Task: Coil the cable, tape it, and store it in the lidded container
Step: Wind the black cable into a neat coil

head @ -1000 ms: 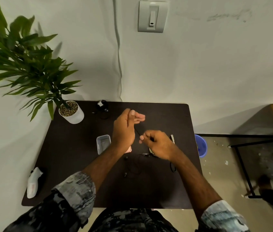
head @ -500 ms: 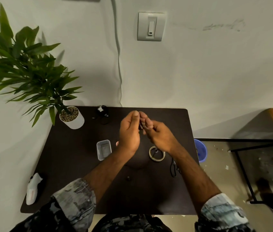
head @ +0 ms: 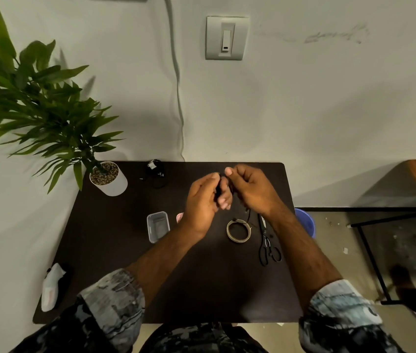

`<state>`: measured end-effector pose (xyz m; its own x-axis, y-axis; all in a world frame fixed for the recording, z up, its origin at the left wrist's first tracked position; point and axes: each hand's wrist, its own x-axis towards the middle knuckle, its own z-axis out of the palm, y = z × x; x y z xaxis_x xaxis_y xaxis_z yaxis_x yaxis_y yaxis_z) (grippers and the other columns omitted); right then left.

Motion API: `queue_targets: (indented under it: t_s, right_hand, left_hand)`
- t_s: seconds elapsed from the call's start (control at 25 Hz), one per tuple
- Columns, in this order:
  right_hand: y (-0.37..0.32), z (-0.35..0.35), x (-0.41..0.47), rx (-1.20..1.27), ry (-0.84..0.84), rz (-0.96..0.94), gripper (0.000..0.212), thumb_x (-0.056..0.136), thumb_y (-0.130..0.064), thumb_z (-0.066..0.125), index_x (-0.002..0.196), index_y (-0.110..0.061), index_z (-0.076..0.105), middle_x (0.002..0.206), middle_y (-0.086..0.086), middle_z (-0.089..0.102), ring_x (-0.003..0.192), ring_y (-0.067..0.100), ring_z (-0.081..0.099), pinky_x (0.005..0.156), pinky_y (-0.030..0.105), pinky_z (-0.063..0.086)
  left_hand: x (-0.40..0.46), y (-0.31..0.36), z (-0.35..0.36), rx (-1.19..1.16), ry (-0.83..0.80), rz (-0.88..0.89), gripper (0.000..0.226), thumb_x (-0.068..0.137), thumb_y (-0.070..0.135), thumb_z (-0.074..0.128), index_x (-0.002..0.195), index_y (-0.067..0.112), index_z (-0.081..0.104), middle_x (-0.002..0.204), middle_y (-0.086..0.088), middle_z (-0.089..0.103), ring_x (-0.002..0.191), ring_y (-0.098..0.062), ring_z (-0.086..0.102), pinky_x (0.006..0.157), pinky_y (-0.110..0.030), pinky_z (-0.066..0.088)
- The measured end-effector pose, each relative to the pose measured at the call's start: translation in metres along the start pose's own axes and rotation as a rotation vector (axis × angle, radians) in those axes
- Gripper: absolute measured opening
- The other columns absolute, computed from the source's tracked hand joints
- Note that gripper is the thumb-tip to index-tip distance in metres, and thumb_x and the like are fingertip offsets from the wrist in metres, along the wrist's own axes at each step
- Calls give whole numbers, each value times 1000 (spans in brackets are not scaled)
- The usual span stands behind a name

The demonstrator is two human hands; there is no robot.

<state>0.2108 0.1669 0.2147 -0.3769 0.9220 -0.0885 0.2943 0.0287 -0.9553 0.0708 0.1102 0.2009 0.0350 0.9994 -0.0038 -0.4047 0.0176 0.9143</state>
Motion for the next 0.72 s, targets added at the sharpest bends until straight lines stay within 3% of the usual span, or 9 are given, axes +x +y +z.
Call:
queue_targets:
  t_s: [0.12, 0.2, 0.24, 0.32, 0.44, 0.56, 0.64, 0.72]
  right_hand:
    - [14, 16, -13, 26, -116, 150, 37, 112, -28, 43, 92, -8, 68, 62, 2, 52, 42, 8, 47, 44, 28, 52]
    - [16, 16, -19, -52, -250, 232, 43, 111, -37, 43, 97, -4, 68, 60, 2, 51, 41, 11, 49, 55, 40, 60]
    - [15, 14, -21, -90, -313, 253, 43, 110, -39, 45, 96, -5, 68, 58, 0, 51, 41, 10, 48, 55, 39, 58]
    - [0, 9, -25, -217, -380, 229, 33, 107, -39, 52, 94, -13, 67, 61, -5, 54, 46, 8, 50, 54, 33, 50]
    - [-30, -6, -24, -520, -406, 76, 16, 101, -34, 65, 89, -25, 68, 71, -10, 64, 59, 4, 59, 63, 23, 47]
    - [-53, -25, -24, -578, -402, 45, 9, 101, -27, 67, 99, -22, 75, 76, -5, 73, 61, 7, 69, 61, 20, 56]
    - [-61, -35, -22, -431, -308, 42, 8, 102, -19, 65, 108, -19, 71, 77, -1, 73, 58, 11, 69, 55, 19, 56]
    - [-58, -45, -15, -248, -137, -5, 6, 102, -14, 64, 108, -17, 65, 70, 1, 70, 53, 11, 61, 50, 19, 50]
  left_hand:
    - [6, -3, -1, 11, 111, 128, 34, 110, 14, 33, 95, 4, 62, 86, -3, 78, 84, -18, 76, 79, -29, 59]
    - [11, -6, -12, 150, 191, 169, 33, 111, 16, 35, 102, 9, 66, 109, -10, 78, 112, -26, 74, 100, -39, 57]
    - [13, -8, -18, 254, 229, 164, 32, 111, 18, 37, 103, 12, 68, 114, -10, 77, 116, -27, 72, 104, -42, 55]
    - [13, -12, -28, 582, 210, 174, 31, 111, 22, 41, 104, 15, 70, 110, 0, 78, 110, -14, 73, 97, -36, 57]
    - [3, -18, -26, 840, 40, 162, 27, 109, 20, 45, 90, 11, 63, 78, 9, 66, 71, -7, 66, 65, -25, 51]
    - [2, -19, -19, 706, 49, 126, 32, 107, 18, 42, 80, 9, 58, 66, -1, 56, 59, -12, 52, 56, -35, 44]
    - [6, -15, -17, 579, 22, 63, 36, 106, 14, 39, 82, 7, 64, 64, -8, 61, 60, -22, 59, 61, -33, 50]
    - [6, -10, -13, 468, -81, 10, 40, 104, 13, 35, 80, 7, 66, 56, -8, 55, 54, -22, 53, 60, -32, 47]
